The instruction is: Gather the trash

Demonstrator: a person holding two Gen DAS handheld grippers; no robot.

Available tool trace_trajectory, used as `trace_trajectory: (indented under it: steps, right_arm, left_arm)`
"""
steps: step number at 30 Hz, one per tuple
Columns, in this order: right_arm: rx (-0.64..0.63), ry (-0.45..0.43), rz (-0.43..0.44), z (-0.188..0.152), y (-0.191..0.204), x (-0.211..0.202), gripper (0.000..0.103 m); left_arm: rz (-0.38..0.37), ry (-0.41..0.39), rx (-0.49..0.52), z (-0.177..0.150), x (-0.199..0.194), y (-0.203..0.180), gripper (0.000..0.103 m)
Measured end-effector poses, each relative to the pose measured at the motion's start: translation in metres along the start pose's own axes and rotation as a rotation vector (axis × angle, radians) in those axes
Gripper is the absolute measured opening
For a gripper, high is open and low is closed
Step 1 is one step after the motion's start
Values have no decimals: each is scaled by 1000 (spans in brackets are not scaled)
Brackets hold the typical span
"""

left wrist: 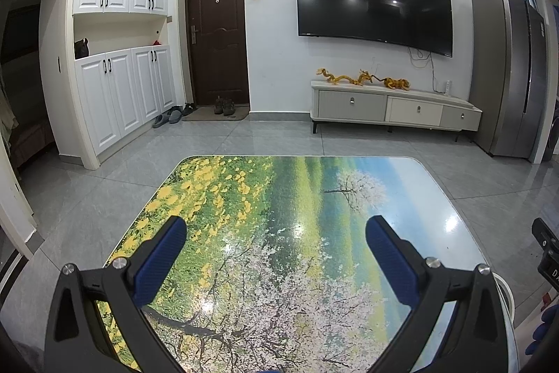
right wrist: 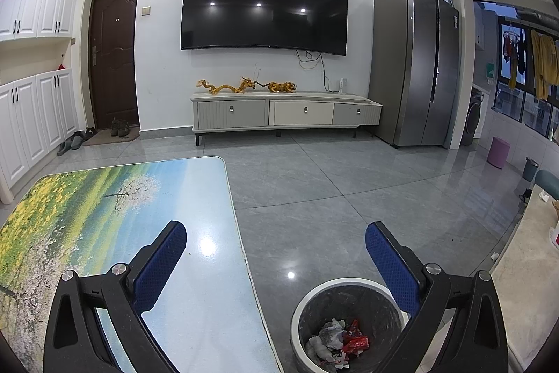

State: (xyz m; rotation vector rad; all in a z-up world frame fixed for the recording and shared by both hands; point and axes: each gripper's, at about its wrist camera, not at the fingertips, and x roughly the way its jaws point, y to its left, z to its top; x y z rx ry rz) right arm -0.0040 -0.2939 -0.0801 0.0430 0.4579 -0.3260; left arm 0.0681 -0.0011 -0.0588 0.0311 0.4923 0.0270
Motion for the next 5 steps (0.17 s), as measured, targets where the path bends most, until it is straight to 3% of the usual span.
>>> trace_trajectory:
  steps: [5]
  right_arm:
    - [0,0,-1,0,0,0,103]
  left_arm:
    - [-1,1,0,0,0,0,103]
